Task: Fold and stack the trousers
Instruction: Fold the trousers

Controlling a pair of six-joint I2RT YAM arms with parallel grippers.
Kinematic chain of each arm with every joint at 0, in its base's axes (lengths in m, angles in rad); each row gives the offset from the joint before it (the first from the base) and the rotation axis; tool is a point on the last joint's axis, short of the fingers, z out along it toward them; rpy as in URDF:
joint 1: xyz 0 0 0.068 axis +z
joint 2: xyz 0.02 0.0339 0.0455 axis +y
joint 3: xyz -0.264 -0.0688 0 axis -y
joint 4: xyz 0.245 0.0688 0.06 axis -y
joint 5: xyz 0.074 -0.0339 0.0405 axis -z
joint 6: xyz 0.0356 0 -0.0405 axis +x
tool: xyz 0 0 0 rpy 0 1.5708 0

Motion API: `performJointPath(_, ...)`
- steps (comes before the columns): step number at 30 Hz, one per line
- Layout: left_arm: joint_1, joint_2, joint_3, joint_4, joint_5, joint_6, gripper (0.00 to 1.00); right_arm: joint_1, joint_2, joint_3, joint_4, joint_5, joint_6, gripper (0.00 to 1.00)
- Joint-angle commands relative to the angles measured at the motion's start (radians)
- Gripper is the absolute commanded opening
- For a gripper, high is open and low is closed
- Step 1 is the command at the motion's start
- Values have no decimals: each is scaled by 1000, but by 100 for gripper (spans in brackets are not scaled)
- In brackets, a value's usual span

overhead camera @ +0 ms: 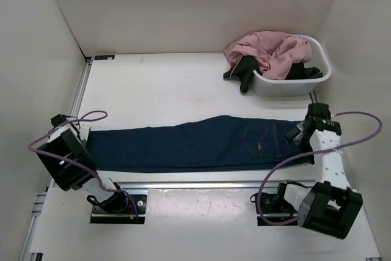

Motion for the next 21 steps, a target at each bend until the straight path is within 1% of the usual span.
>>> performJointPath(1,10,-24,-38,34,56,2,14,-75,-23,-74,-14,-7,31,98)
performJointPath(4,10,-24,-38,25,56,2,14,-152,20,-96,74,-33,31,98)
performJointPath(5,10,-24,-38,25,56,2,14,-198,37,-96,89,-33,31,98)
performJointPath(8,10,-24,-38,25,56,2,14,-263,89,-125,159,-91,40,98)
performJointPath(10,10,-46,-38,25,45,2,14,-263,122,-149,195,-91,63,98)
performJointPath(15,10,-46,-38,25,35,2,14,-263,227,-171,305,-111,44,98)
performJointPath(16,10,-35,-38,25,35,2,14,-263,241,-171,327,-111,44,96)
performJointPath(17,10,-35,-38,25,26,2,14,-263,265,-171,336,-111,44,82)
performJointPath(19,19,-35,-38,25,25,2,14,-263,279,-171,347,-101,34,65)
performJointPath(20,20,-35,-38,25,13,2,18,-263,279,-180,371,-91,34,53)
performJointPath(21,20,-35,-38,16,13,2,22,-263,279,-189,380,-91,34,50)
